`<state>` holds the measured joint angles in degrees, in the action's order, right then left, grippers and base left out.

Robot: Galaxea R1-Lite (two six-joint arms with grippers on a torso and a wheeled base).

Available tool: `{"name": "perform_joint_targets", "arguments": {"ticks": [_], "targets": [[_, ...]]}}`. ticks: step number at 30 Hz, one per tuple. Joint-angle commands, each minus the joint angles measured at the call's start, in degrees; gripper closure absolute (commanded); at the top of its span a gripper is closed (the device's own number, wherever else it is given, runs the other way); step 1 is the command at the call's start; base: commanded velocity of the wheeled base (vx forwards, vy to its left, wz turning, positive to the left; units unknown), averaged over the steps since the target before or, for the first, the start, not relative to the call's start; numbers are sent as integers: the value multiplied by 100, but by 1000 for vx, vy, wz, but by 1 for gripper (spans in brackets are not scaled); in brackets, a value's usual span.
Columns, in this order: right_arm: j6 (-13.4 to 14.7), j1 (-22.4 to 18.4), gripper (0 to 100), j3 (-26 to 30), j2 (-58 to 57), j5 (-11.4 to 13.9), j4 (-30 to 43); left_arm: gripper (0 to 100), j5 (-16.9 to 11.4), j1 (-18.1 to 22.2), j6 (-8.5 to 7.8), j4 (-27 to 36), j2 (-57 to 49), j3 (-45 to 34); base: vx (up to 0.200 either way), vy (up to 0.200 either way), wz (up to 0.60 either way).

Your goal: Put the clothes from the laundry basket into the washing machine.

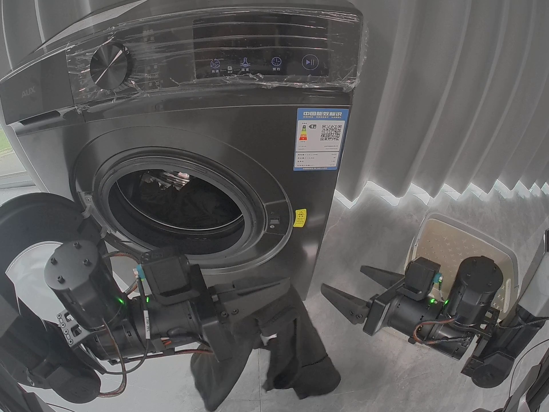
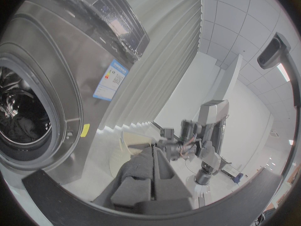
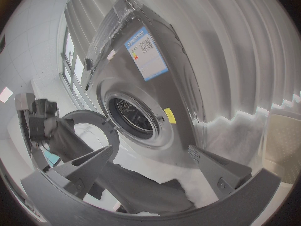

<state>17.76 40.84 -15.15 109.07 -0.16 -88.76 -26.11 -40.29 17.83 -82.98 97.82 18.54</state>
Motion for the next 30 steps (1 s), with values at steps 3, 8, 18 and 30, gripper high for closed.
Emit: {"name": "perform_joint_targets", "arguments": {"ticks": [3,8,18,30], "targets": [[-62,-296,0,628,0,16,-1,100,440,-111,18,-25,9,528,0,0,0],[-71,-313,0,715,-35,25,-1,100,1214,-383,18,36,44,967,0,0,0],[-256,12,0,707,-17,33,-10,100,1557,-638,18,107,53,1204,0,0,0],[-229,311,0,-84,422,51,-1,100,2110,-656,27,344,88,1626,0,0,0]]}}
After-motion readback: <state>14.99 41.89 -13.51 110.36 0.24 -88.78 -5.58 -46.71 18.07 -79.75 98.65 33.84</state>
